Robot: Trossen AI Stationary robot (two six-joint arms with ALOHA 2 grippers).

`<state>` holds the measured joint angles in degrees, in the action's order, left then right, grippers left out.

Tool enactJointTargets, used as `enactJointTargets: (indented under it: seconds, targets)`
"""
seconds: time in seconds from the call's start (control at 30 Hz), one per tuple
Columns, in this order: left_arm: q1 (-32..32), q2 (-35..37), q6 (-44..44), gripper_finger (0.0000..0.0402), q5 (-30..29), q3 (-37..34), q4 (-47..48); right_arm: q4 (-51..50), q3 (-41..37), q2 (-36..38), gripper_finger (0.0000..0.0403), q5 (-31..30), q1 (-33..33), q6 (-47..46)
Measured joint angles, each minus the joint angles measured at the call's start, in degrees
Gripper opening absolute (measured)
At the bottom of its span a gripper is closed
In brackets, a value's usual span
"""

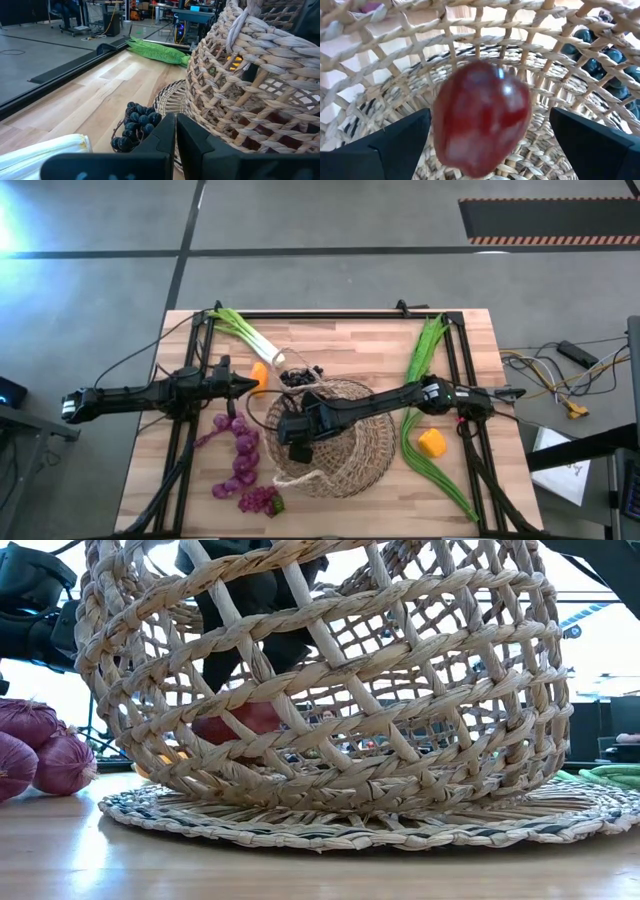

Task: Build produce basket
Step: Put the leaf lettuce into the basket

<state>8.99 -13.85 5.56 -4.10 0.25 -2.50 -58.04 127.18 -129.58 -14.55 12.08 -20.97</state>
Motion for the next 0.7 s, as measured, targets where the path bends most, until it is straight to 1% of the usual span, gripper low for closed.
enactJointTargets:
  seconds: [0.1,0.2,0.3,0.43,0.53,0.7]
  targets:
    - [-0.01,0.0,-0.02,0.0,0.0,0.0,0.01,0.0,-0.05,0.0,0.04,-0.02,0.06,1.09]
    - [0.0,0.0,-0.02,0.0,0.0,0.0,0.01,-1.15,0.46,0.02,0.04,0.82,0.55,4.46]
    - [-0.01,0.0,-0.01,0.0,-0.02,0.0,0.01,-3.38,2.52,0.04,0.04,1.52,1.25,5.51]
    - [-0.01,0.0,-0.01,0.0,-0.02,0.0,0.0,-8.45,7.7,0.15,0.04,1.56,1.84,5.28]
    - [-0.01,0.0,-0.02,0.0,-0.02,0.0,0.0,-8.48,7.06,3.08,0.04,1.97,2.22,4.57]
    - [0.01,0.0,-0.02,0.0,0.0,0.0,-0.01,-7.5,7.5,8.59,0.04,5.38,3.99,3.79]
